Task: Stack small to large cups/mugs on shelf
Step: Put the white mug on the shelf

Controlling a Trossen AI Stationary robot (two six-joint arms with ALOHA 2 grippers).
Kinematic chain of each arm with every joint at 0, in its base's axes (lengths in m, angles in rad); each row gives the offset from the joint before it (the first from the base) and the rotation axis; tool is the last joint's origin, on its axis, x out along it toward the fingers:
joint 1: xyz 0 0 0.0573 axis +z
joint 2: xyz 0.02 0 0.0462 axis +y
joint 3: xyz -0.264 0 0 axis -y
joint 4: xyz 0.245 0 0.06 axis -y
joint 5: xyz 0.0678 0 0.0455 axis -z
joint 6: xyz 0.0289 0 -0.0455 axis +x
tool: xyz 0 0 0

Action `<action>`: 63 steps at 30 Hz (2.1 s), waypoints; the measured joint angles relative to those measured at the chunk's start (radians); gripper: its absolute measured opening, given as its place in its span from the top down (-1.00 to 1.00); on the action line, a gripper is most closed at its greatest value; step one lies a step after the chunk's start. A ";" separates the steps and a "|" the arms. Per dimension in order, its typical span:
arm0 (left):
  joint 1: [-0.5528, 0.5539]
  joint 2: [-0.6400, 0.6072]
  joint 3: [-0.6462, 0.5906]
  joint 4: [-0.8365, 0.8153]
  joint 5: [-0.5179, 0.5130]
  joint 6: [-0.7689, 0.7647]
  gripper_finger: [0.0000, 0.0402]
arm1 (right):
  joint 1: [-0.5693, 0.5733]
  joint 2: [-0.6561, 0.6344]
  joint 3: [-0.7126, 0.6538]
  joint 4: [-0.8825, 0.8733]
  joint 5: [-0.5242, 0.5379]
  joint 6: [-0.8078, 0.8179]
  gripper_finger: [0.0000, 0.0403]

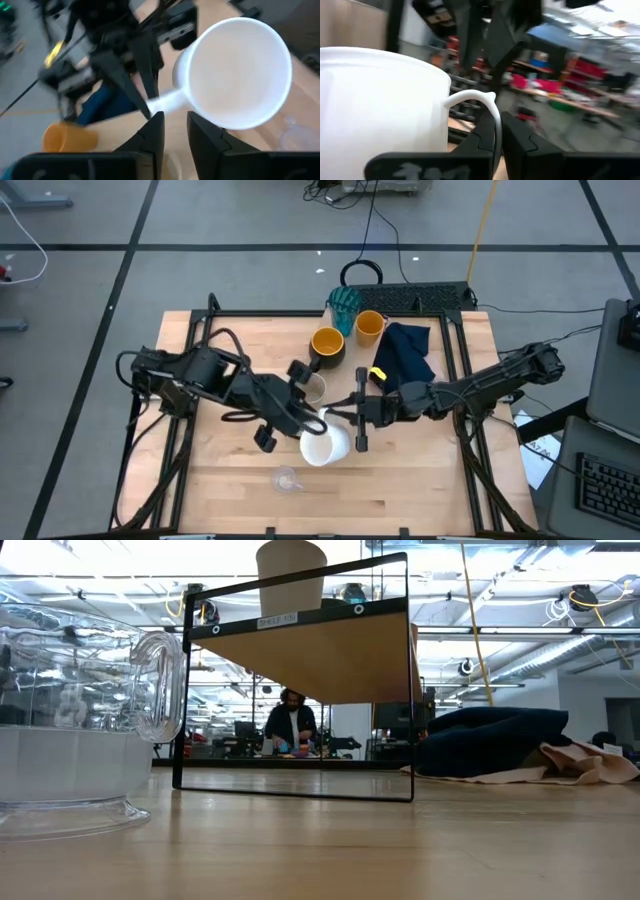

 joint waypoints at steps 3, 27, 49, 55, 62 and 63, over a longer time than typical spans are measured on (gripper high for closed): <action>-0.012 -0.028 0.000 -0.027 -0.062 -0.053 0.60 | 0.006 -0.046 0.000 -0.032 0.106 -0.069 0.99; -0.305 -0.531 -0.577 -0.128 -0.456 -0.650 0.65 | 0.295 -0.452 -0.094 -0.300 0.771 -0.227 0.99; -0.393 -1.252 -1.669 0.854 -0.572 -0.507 0.65 | 0.287 -0.563 -0.622 0.634 1.010 -0.572 0.99; -0.393 -1.215 -1.670 0.886 -0.561 -0.509 0.65 | 0.235 -0.551 -0.696 0.698 0.949 -0.498 0.99; -0.393 -1.157 -1.670 0.900 -0.559 -0.525 0.65 | 0.128 -0.491 -0.711 0.698 0.897 -0.438 0.99; -0.393 -1.151 -1.670 0.900 -0.558 -0.532 0.65 | 0.116 -0.482 -0.711 0.698 0.890 -0.425 0.99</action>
